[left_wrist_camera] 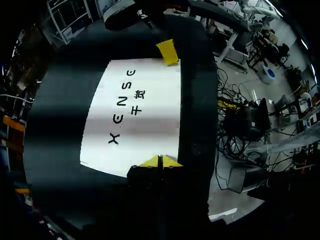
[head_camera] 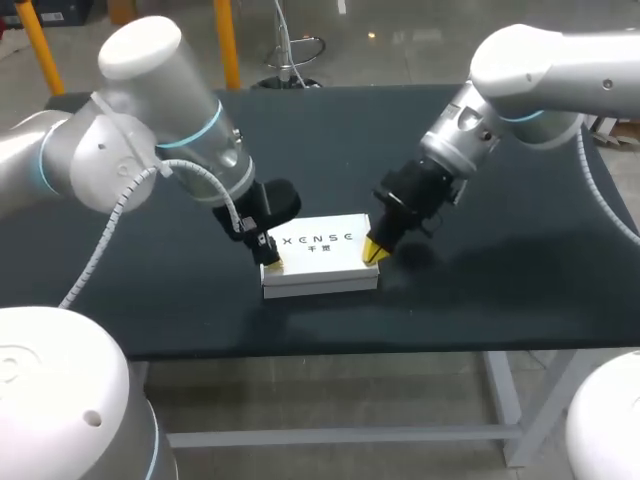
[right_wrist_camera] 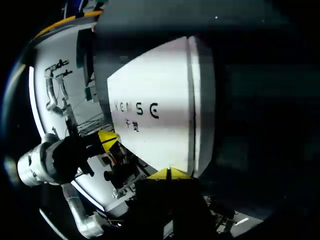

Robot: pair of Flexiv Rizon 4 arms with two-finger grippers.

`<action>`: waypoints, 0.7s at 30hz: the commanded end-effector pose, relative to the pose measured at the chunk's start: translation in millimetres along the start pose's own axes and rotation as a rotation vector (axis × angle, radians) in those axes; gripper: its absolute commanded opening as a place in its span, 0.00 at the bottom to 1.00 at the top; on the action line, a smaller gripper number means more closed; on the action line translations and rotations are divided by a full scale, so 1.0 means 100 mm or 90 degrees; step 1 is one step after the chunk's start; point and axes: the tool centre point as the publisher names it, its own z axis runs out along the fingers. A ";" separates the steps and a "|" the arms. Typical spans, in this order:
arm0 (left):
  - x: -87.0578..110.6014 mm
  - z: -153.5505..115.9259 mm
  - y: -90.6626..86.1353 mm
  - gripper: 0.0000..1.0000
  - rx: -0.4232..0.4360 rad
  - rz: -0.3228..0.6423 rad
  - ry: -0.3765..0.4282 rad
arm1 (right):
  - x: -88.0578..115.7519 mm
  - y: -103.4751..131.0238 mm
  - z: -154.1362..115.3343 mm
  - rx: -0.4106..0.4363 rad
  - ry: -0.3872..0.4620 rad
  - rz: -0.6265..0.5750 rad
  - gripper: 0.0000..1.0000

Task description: Assemble the packaging by folding the flat box into shape, placing the metal phone stand inside, and closing the box properly

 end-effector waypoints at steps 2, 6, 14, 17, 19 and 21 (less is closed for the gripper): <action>0.02 0.06 0.00 0.00 -0.007 -0.002 -0.002 | -0.03 -0.05 0.05 -0.012 -0.005 0.001 0.00; 0.02 0.13 0.03 0.00 -0.009 -0.007 0.000 | -0.05 -0.03 0.07 -0.014 -0.009 0.005 0.00; 0.00 0.27 0.09 0.00 -0.006 -0.013 0.015 | -0.14 0.05 0.14 -0.013 -0.011 0.021 0.00; 0.01 0.28 0.10 0.00 -0.006 -0.013 0.017 | -0.17 0.07 0.16 -0.011 -0.010 0.024 0.00; 0.03 0.25 0.10 0.00 -0.003 -0.013 0.015 | -0.18 0.06 0.16 -0.011 -0.008 0.025 0.00; 0.04 0.20 0.09 0.00 0.000 -0.008 0.009 | -0.17 0.05 0.14 -0.013 -0.006 0.023 0.00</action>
